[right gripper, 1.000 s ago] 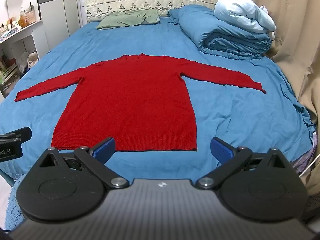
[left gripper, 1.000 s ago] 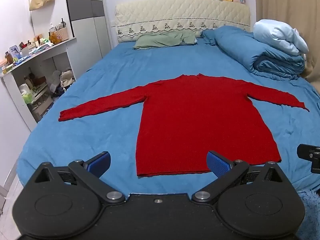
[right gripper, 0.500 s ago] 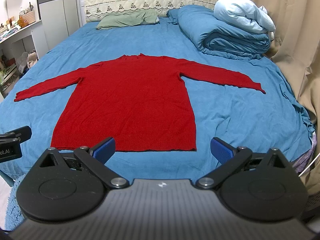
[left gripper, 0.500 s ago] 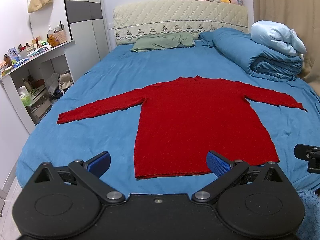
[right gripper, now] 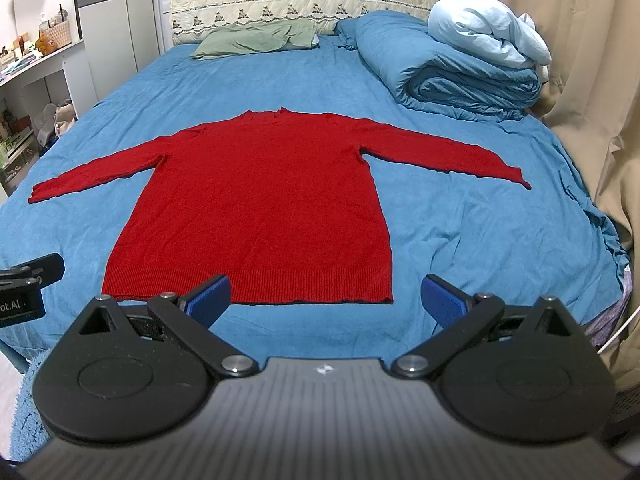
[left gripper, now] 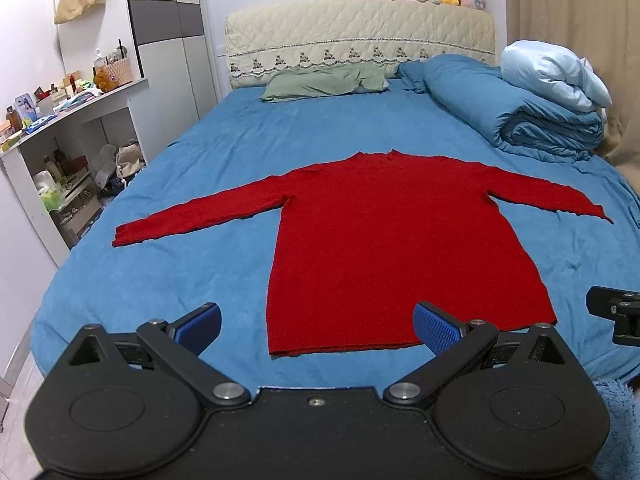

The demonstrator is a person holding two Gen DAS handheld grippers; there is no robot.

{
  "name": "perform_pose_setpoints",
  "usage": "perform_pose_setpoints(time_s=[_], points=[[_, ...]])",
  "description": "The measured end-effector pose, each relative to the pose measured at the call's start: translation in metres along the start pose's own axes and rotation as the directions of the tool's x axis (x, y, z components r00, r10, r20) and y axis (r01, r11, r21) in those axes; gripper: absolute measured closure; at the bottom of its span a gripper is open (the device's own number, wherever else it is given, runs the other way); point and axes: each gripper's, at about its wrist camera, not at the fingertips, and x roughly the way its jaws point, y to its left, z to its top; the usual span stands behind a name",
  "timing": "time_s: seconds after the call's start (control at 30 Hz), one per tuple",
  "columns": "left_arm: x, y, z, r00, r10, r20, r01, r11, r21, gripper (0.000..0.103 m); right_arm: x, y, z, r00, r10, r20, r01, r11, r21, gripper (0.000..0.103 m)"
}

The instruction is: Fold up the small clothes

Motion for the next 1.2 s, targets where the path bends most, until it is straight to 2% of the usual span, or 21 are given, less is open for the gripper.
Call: perform_pose_setpoints(time_s=[1.2], points=[[-0.0029, 0.0010, -0.0007, 1.000, -0.004, 0.006, 0.004, 1.000, -0.002, 0.000, -0.0047, 0.0061, 0.0010, 1.000, -0.005, 0.001, 0.005, 1.000, -0.003, 0.000]])
